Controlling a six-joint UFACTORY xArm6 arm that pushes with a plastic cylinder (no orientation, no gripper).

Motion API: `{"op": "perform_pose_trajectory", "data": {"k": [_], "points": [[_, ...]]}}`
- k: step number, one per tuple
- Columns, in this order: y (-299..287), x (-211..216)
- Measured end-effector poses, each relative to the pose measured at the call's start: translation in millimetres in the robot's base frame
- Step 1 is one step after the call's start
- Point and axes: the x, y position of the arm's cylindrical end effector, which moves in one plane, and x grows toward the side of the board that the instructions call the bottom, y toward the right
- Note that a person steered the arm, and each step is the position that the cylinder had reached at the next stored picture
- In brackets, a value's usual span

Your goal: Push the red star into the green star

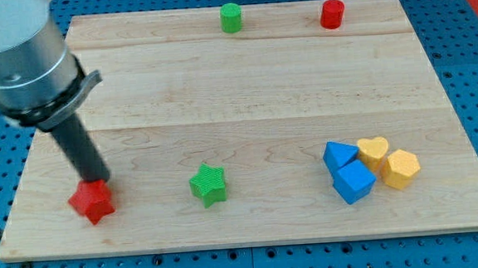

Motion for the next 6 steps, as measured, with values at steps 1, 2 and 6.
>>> {"op": "perform_pose_trajectory", "data": {"k": [1, 2, 6], "points": [[-49, 35], [-18, 59], [104, 6]]}}
